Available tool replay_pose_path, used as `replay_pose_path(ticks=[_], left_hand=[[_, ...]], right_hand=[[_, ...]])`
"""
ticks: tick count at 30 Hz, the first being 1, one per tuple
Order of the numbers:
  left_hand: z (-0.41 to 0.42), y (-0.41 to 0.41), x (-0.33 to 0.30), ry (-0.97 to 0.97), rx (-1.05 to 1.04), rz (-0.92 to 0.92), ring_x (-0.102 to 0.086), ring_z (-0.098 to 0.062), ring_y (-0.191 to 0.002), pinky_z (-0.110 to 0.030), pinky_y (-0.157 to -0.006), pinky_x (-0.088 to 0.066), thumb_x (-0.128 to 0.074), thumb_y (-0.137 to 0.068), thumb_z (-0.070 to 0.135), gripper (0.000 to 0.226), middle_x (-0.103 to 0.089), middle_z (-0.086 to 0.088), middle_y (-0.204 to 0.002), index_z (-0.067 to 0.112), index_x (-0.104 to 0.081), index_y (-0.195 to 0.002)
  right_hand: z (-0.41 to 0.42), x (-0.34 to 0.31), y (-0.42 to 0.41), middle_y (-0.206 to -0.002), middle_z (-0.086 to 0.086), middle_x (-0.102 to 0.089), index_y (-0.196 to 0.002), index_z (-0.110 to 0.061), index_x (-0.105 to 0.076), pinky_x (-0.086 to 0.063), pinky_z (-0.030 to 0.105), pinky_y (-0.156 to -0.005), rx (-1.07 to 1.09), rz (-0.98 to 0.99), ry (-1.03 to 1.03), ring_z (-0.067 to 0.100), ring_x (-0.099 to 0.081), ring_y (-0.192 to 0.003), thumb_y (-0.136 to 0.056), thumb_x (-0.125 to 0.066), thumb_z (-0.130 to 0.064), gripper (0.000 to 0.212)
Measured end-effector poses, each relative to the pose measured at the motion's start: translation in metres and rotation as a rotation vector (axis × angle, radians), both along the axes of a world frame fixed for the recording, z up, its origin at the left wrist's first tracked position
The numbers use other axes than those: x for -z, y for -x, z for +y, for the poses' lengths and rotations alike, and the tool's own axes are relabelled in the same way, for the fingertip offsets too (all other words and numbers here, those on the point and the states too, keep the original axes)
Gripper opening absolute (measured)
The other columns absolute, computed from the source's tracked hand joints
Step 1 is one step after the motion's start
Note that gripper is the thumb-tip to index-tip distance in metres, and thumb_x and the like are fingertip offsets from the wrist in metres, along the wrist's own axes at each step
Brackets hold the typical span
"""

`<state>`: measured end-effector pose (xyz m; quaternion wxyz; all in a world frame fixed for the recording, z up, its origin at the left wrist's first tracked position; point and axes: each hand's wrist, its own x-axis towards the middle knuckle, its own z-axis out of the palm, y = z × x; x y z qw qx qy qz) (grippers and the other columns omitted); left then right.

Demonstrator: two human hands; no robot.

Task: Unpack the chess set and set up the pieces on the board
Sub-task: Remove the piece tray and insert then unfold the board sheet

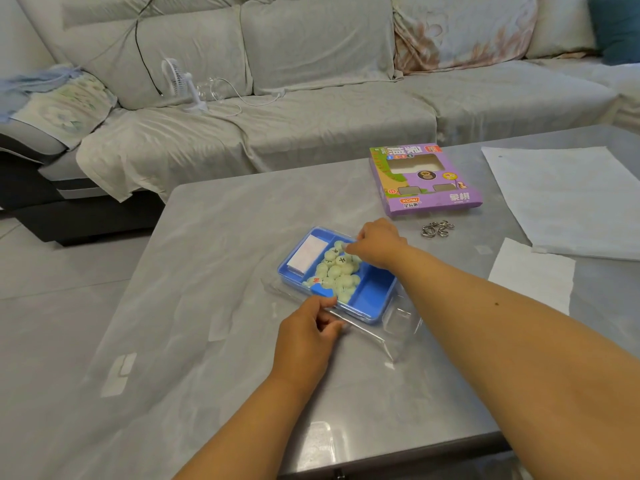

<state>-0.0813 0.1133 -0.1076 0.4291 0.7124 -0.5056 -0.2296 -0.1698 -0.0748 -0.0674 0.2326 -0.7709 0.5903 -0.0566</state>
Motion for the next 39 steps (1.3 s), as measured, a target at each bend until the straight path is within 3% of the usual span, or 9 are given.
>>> replay_pose_path(ticks=[2, 6, 13, 19, 24, 28, 31, 34, 39], left_hand=[[0.0, 0.0, 0.0, -0.005, 0.014, 0.008, -0.064, -0.002, -0.076, -0.006, -0.073, -0.045, -0.074, -0.081, 0.019, 0.032, -0.069, 0.009, -0.077, 0.034, -0.061, -0.106], [0.001, 0.001, 0.001, -0.011, 0.039, 0.0, -0.065, -0.002, -0.078, -0.012, -0.078, -0.048, -0.074, -0.081, 0.023, 0.032, -0.07, 0.009, -0.079, 0.031, -0.065, -0.11], [0.002, 0.002, 0.0, 0.019, -0.015, -0.023, -0.064, -0.002, -0.076, -0.006, -0.073, -0.044, -0.076, -0.078, 0.021, 0.031, -0.071, 0.01, -0.076, 0.024, -0.07, -0.108], [0.002, 0.003, 0.001, 0.033, 0.001, -0.081, -0.063, -0.004, -0.073, -0.008, -0.073, -0.046, -0.077, -0.078, 0.024, 0.03, -0.069, 0.012, -0.074, 0.026, -0.07, -0.107], [0.003, 0.002, 0.002, 0.033, 0.027, -0.088, -0.063, -0.004, -0.073, -0.011, -0.073, -0.048, -0.076, -0.079, 0.025, 0.03, -0.068, 0.011, -0.073, 0.027, -0.069, -0.108], [0.003, 0.001, 0.001, 0.038, 0.041, -0.064, -0.063, -0.002, -0.069, -0.012, -0.072, -0.048, -0.077, -0.077, 0.025, 0.033, -0.069, 0.01, -0.069, 0.035, -0.059, -0.103], [0.005, -0.001, -0.004, 0.066, 0.025, 0.119, -0.064, -0.008, -0.063, -0.016, -0.065, -0.049, -0.072, -0.081, 0.02, 0.026, -0.069, 0.001, -0.066, 0.027, -0.053, -0.097], [0.003, -0.006, -0.01, 0.109, -0.081, 0.481, -0.061, -0.017, -0.058, -0.024, -0.052, -0.049, -0.061, -0.09, 0.017, 0.01, -0.07, -0.01, -0.067, 0.013, -0.054, -0.095], [-0.005, -0.017, -0.026, 0.136, -0.126, 1.006, -0.059, -0.018, -0.052, -0.023, -0.043, -0.047, -0.049, -0.089, 0.047, 0.043, -0.069, -0.018, -0.08, 0.008, -0.054, -0.108]], right_hand=[[0.0, -0.006, -0.001, -0.092, 0.009, -0.038, -0.061, -0.019, -0.036, -0.036, 0.036, -0.072, -0.003, 0.029, -0.014, 0.025, -0.039, -0.087, -0.077, -0.061, -0.055, 0.047], [-0.003, -0.011, 0.0, -0.123, 0.013, -0.041, -0.109, -0.009, -0.055, -0.041, 0.041, -0.093, -0.059, 0.124, 0.028, 0.03, -0.038, -0.116, -0.081, -0.059, -0.056, 0.055], [0.003, -0.024, -0.001, -0.128, 0.012, -0.037, -0.117, -0.015, -0.057, -0.035, 0.04, -0.093, -0.113, 0.219, 0.219, 0.031, -0.033, -0.12, -0.077, -0.06, -0.062, 0.062], [0.007, -0.022, 0.001, -0.115, 0.008, -0.047, -0.109, -0.012, -0.054, -0.04, 0.036, -0.088, -0.17, 0.238, 0.169, 0.026, -0.044, -0.113, -0.064, -0.063, -0.074, 0.077], [0.004, -0.031, 0.002, -0.07, 0.001, -0.046, -0.078, -0.012, -0.046, -0.031, 0.026, -0.05, -0.151, 0.079, -0.002, 0.016, -0.047, -0.064, -0.065, -0.071, -0.065, 0.06], [0.002, -0.048, -0.003, -0.076, 0.011, -0.055, -0.082, -0.006, -0.051, -0.034, 0.026, -0.055, -0.2, -0.035, -0.041, 0.017, -0.045, -0.062, -0.075, -0.072, -0.049, 0.048], [-0.001, -0.067, 0.002, -0.096, 0.026, -0.06, -0.097, 0.007, -0.061, -0.036, 0.029, -0.062, -0.174, -0.179, -0.046, 0.021, -0.046, -0.077, -0.082, -0.07, -0.038, 0.048], [-0.007, -0.081, 0.015, -0.087, 0.012, -0.055, -0.095, 0.002, -0.064, -0.038, 0.029, -0.064, -0.073, -0.368, -0.045, 0.02, -0.047, -0.079, -0.082, -0.068, -0.041, 0.045], [0.001, -0.084, 0.018, -0.1, 0.011, -0.064, -0.105, -0.001, -0.065, -0.045, 0.038, -0.078, 0.021, -0.57, -0.219, 0.024, -0.053, -0.087, -0.081, -0.069, -0.042, 0.048]])
